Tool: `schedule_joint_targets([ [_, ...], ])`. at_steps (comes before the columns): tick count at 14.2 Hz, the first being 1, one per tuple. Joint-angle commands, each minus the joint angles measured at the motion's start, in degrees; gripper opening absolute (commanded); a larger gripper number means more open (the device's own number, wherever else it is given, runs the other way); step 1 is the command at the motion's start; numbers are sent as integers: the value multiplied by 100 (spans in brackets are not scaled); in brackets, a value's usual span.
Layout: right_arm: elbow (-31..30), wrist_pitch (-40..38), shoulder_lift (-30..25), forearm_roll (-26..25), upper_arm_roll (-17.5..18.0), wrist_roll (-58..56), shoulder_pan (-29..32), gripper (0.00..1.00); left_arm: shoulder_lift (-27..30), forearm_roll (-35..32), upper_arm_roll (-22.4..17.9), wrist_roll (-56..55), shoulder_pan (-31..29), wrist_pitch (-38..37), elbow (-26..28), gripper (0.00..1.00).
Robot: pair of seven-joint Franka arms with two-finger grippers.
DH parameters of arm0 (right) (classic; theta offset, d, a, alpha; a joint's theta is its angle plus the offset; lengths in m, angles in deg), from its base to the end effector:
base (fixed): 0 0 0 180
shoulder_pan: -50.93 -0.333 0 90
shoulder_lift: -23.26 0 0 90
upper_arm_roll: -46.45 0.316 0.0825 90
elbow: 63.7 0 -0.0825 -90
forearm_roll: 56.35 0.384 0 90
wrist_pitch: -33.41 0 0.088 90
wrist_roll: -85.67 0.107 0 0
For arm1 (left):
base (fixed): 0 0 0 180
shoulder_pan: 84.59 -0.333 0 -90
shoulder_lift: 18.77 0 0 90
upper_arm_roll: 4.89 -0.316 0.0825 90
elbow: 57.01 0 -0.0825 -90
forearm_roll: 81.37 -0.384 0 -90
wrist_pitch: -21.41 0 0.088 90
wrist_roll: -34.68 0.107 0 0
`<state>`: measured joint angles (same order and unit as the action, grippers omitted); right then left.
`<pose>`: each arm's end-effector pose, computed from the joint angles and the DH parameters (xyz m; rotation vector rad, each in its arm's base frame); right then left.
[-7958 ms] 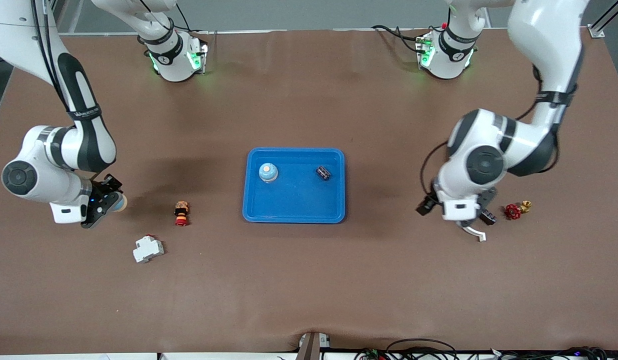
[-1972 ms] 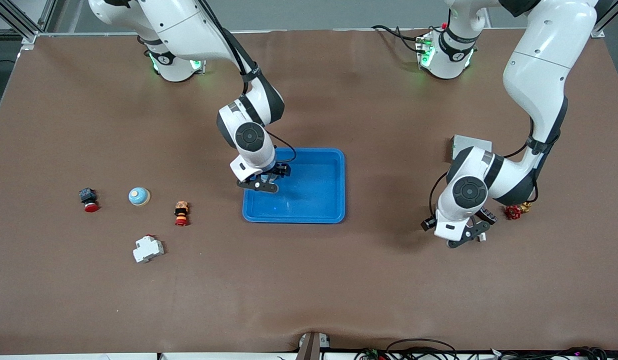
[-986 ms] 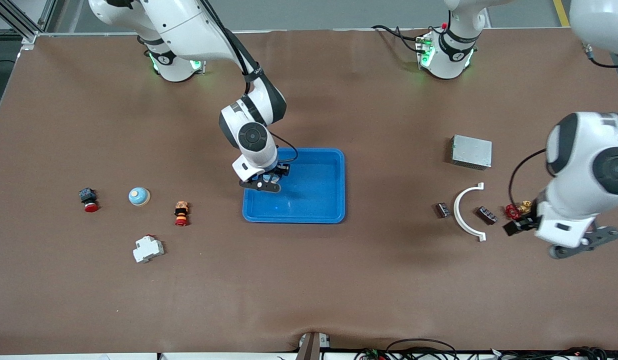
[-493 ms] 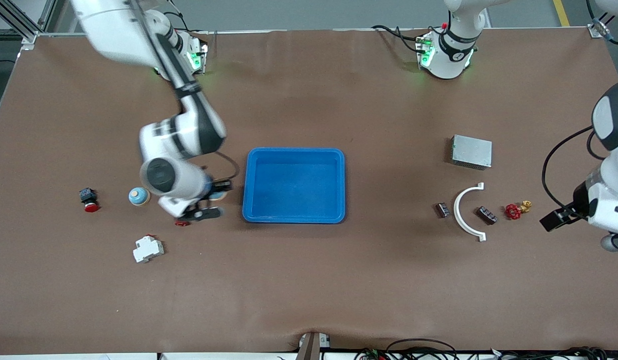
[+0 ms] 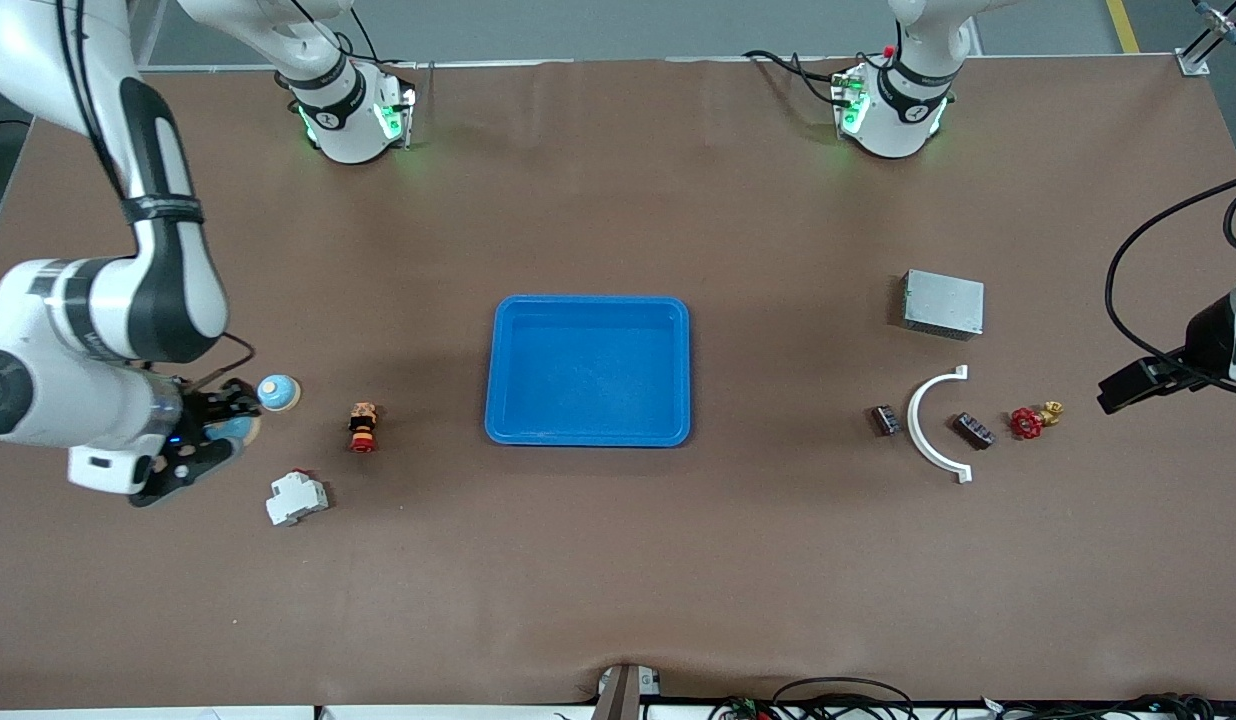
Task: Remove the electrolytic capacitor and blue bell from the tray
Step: 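Lower the bell beside the first bell with the right gripper and release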
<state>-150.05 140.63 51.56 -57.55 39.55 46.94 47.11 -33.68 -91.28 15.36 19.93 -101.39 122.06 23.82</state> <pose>0.6787 -0.0262 0.3716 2.9483 0.9776 -0.2265 0.6457 0.0048 0.5707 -3.0571 -0.2903 -0.1739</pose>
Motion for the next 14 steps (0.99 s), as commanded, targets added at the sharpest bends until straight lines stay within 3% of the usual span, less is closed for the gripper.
schedule_joint_targets([
  [1, 241, 683, 386, -423, 101, -993, 390, 18, 243, 77, 6, 751, -51, -396, 56, 100],
  [7, 224, 967, 1116, -530, 101, -1207, 620, 18, 700, 410, 68, 876, -60, -1020, 56, 100],
  [14, 224, 1476, 1643, -196, 119, -1225, 663, 22, 1367, 718, -20, 772, 185, -1479, 248, 100],
])
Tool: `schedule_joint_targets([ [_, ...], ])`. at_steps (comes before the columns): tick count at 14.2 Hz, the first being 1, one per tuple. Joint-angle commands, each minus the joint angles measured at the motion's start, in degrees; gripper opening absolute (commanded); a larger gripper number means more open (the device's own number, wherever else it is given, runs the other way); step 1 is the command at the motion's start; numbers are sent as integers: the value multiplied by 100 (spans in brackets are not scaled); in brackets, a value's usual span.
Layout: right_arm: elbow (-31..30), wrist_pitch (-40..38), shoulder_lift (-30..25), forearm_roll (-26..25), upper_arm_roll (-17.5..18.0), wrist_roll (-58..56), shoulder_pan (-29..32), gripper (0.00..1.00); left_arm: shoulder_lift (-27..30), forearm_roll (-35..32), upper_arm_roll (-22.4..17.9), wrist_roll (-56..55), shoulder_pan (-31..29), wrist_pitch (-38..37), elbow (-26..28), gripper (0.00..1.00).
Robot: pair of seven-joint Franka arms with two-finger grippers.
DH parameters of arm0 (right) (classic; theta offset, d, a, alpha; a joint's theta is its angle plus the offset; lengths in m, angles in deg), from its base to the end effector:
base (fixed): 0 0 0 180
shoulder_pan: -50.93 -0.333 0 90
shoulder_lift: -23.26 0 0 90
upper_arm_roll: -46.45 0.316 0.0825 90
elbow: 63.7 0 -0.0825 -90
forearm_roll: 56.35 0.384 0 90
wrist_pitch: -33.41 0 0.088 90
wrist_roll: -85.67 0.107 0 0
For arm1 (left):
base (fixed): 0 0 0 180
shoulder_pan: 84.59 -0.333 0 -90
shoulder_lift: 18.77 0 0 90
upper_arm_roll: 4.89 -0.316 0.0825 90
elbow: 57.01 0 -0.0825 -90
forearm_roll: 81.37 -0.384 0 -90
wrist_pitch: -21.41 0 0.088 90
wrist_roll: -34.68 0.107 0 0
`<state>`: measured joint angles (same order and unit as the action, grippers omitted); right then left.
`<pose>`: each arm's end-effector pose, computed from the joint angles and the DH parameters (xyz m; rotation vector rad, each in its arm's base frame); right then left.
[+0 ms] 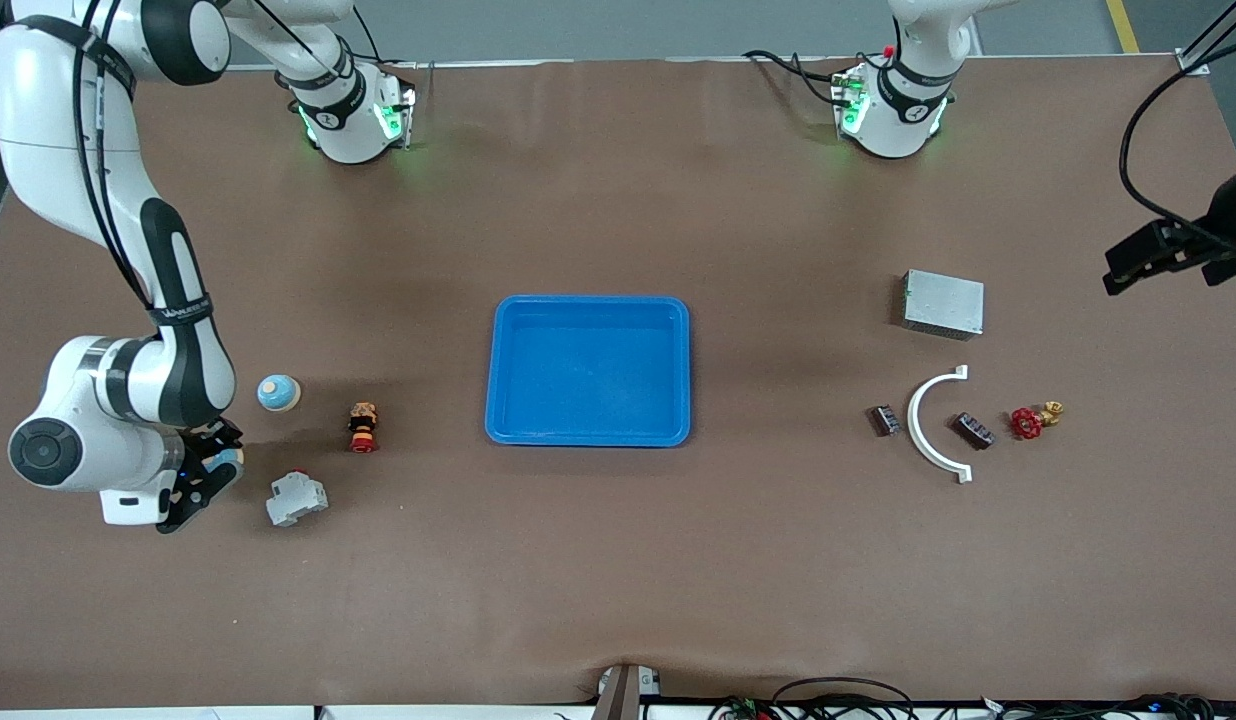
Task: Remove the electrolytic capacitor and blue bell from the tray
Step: 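Lower the bell beside the first bell with the right gripper and release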
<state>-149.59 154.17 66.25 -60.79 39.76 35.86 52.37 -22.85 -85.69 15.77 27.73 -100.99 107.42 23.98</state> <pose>0.6933 -0.0901 0.2159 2.8267 1.1908 -0.2937 0.5682 -0.0252 0.6546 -3.0924 -0.0836 -0.0397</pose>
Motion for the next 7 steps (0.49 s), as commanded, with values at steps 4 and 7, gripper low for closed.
schedule_joint_targets([
  [4, 178, 316, 306, 127, 98, -116, 207, 23, 590, 168, -1718, 0, 1820, 21, 627, 100],
  [7, 196, 501, 429, 206, 107, -213, 225, 23, 865, 150, -1881, 44, 2044, 266, 946, 100],
])
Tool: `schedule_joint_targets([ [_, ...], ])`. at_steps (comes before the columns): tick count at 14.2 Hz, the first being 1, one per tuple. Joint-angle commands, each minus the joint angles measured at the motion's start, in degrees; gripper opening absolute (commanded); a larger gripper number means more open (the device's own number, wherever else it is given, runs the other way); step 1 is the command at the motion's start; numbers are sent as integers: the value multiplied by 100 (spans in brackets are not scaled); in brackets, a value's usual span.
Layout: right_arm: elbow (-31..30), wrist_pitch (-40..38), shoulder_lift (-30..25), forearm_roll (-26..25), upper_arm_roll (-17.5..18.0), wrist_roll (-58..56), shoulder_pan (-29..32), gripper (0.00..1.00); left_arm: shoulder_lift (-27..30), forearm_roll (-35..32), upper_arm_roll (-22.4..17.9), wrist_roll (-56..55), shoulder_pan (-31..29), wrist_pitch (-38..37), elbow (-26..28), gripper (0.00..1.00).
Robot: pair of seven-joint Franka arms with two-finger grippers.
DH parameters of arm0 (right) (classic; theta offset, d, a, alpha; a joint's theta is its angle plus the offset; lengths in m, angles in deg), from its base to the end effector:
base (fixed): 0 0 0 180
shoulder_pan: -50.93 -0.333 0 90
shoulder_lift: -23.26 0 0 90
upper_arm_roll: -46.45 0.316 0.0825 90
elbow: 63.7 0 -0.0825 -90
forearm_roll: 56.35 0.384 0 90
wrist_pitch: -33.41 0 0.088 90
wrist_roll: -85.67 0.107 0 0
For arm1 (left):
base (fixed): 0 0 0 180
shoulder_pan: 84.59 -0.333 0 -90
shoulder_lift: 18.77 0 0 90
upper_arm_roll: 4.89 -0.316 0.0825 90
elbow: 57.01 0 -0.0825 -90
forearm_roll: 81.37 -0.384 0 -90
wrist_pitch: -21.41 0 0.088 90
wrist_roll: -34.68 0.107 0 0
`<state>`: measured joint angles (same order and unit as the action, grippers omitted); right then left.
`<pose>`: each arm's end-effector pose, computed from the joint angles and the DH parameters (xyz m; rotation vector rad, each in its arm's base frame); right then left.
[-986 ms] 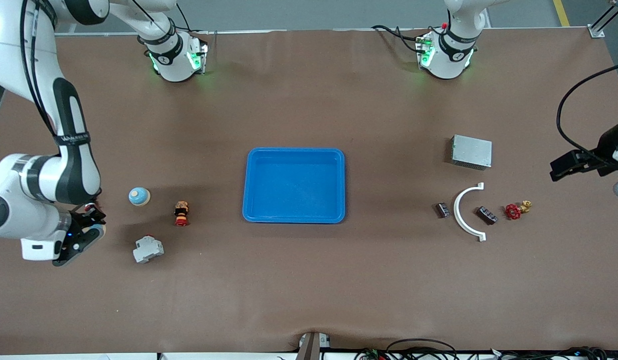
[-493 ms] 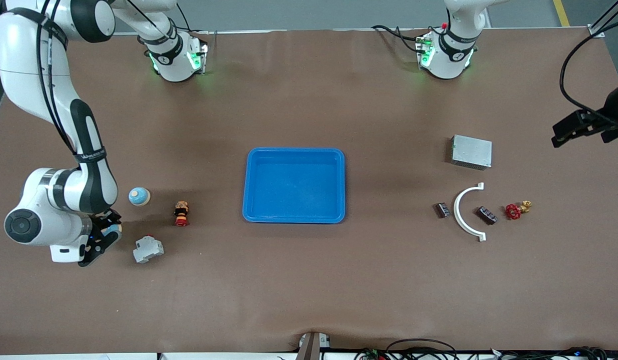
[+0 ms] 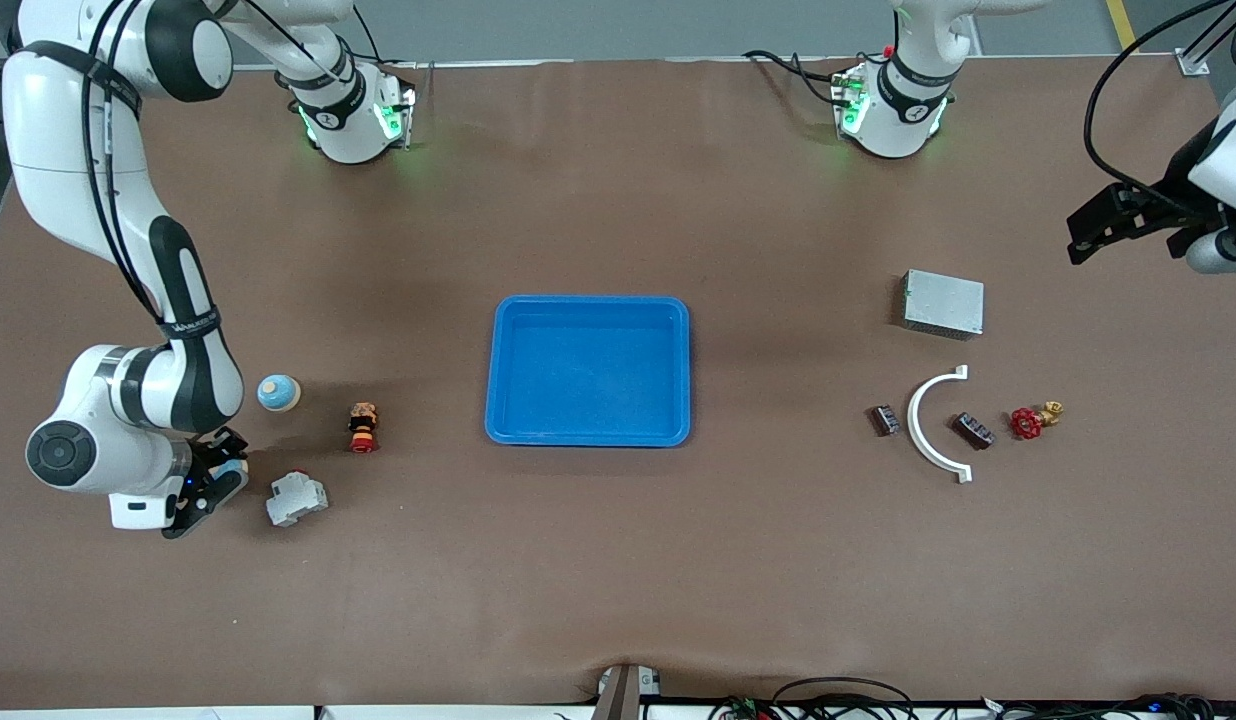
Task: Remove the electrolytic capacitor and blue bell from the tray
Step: 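Lower the bell beside the first bell with the right gripper and release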
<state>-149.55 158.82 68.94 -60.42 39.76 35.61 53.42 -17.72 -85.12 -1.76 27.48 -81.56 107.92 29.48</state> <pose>0.6952 -0.1022 0.1893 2.8256 1.1753 -0.2438 0.5405 -0.0513 0.6581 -3.0775 -0.0350 -0.0404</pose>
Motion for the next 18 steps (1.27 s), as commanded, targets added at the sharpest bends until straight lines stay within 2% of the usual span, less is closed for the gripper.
schedule_joint_targets([
  [1, 191, 62, 178, 248, 107, -205, 120, 24, 369, 94, -120, 61, 58, 217, 404, 100],
  [4, 191, 89, 205, 267, 107, -206, 120, 27, 238, 138, -102, 52, 66, 400, 308, 100],
  [5, 191, 89, 205, 267, 107, -206, 120, 34, 194, 138, -102, 52, 75, 427, 299, 100],
  [6, 191, 89, 205, 267, 107, -206, 120, 51, 185, 138, -102, 43, 66, 428, 308, 100],
  [7, 200, 89, 205, 267, 107, -197, 120, 89, 176, 138, -111, 43, 57, 454, 308, 100],
  [8, 200, 80, 187, 275, 107, -197, 120, 100, 167, 138, -111, 43, 57, 524, 308, 100],
  [11, 174, -164, 30, 284, 124, -127, 50, 100, 132, 138, -111, 43, 66, 533, 299, 100],
  [13, 183, -927, -260, 293, 177, 48, -72, 100, 158, 138, -111, 34, 57, 533, 299, 100],
  [15, -18, -1403, -689, 407, 186, 1203, -257, 100, 141, 146, -128, 34, 49, 542, 255, 100],
  [18, -817, -1511, -1506, 451, 194, 2875, -617, 100, 114, 261, -128, 34, -74, 551, 193, 100],
])
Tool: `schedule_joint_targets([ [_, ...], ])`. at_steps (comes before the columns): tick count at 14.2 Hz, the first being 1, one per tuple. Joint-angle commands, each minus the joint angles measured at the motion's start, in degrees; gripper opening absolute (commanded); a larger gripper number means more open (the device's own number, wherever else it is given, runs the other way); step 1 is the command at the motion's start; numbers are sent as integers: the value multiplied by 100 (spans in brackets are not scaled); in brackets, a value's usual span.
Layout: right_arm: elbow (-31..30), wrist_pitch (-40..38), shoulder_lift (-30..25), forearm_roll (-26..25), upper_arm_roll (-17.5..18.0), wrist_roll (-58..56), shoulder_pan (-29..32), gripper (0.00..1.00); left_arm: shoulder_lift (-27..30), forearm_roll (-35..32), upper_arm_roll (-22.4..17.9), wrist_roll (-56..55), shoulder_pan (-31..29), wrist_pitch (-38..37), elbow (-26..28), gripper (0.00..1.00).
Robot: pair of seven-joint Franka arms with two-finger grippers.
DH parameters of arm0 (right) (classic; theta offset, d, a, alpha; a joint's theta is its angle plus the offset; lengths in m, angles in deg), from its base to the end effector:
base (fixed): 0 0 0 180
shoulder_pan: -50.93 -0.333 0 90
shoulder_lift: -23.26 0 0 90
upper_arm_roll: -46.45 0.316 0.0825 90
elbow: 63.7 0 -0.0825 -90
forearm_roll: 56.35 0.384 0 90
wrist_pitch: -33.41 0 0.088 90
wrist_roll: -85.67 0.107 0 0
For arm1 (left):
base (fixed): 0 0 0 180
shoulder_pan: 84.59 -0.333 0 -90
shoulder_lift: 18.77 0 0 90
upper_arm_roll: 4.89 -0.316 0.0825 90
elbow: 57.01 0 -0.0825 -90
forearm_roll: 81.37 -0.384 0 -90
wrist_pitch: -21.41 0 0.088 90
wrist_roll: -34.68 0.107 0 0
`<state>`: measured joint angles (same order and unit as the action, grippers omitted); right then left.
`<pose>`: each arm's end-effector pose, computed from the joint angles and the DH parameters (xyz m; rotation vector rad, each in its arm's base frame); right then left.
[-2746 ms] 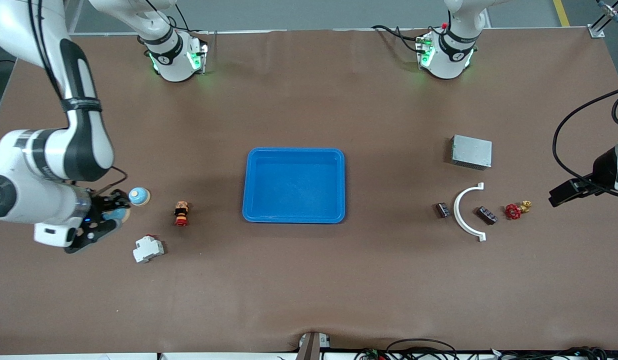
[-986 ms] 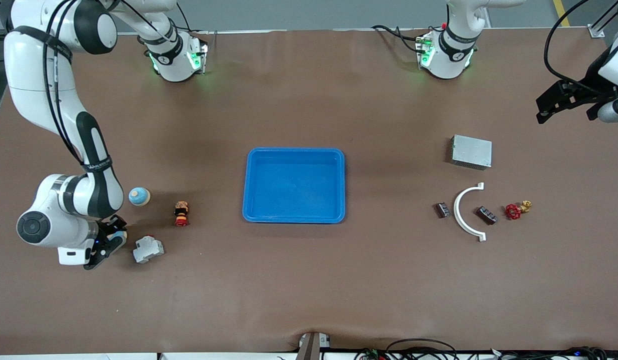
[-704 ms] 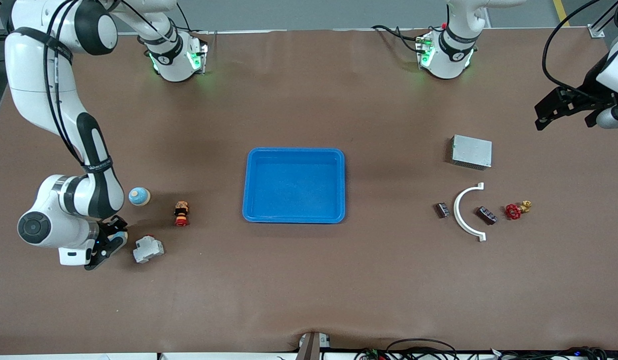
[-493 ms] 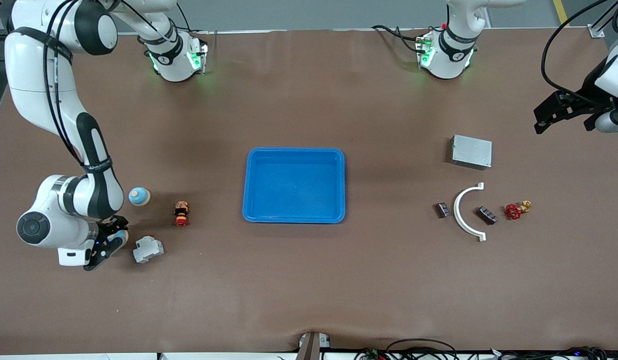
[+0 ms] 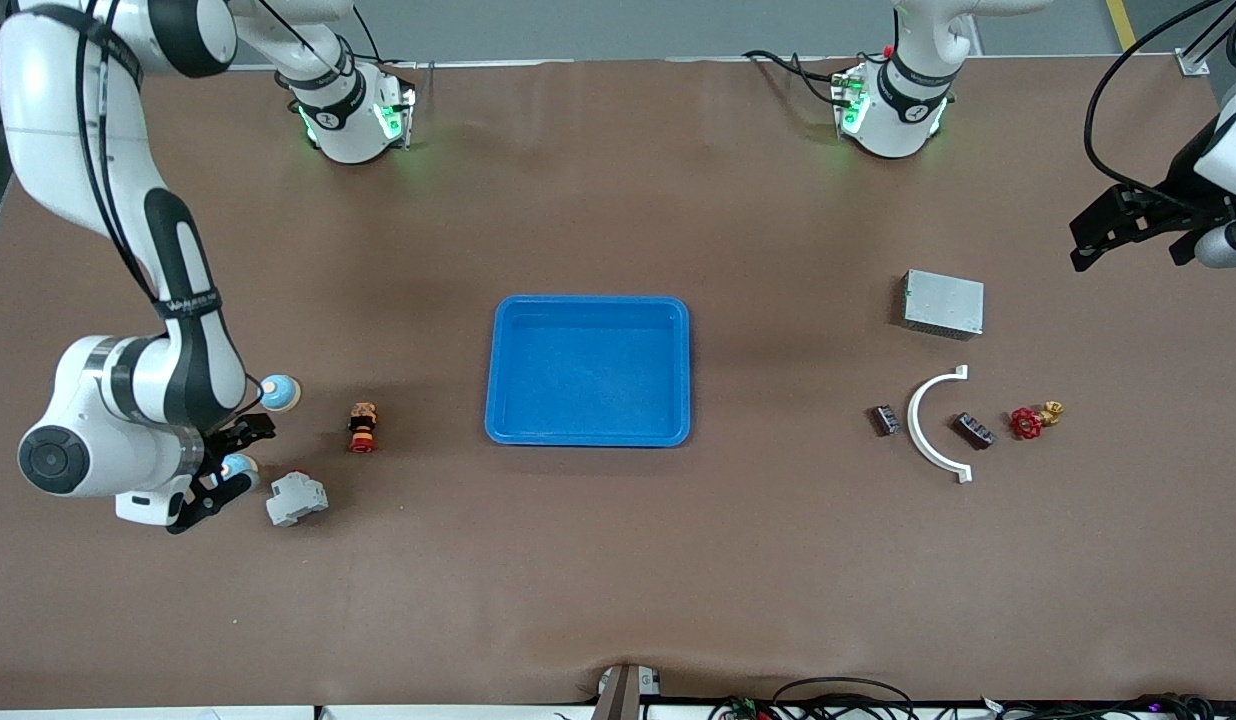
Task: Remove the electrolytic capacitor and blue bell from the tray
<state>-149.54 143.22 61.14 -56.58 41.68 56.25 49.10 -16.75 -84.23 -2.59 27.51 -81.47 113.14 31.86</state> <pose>0.6836 -0.0270 0.2634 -3.0178 -0.7310 0.3852 0.5450 -0.0469 0.6562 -3.0964 -0.0482 -0.1398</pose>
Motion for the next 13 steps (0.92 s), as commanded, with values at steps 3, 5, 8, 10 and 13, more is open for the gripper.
schedule_joint_targets([
  [3, -1486, -37, -1543, 304, 2, 1517, -230, 100, 18, 172, -45, 31, -110, 29, -54, 100],
  [5, -1882, -196, -2228, 304, -7, 1518, -186, 100, 18, 137, -45, 49, -102, 38, -54, 100],
  [8, -2156, -362, -3161, 304, -25, 1474, -186, 100, 18, 137, -45, 31, -101, 38, -54, 100],
  [10, -2174, -451, -3653, 304, -33, 1483, -186, 100, 18, 137, -36, 22, -93, 38, -54, 100],
  [13, -2235, -433, -4278, 296, -60, 1518, -151, 100, 18, 119, -36, 13, -84, 29, -71, 100],
])
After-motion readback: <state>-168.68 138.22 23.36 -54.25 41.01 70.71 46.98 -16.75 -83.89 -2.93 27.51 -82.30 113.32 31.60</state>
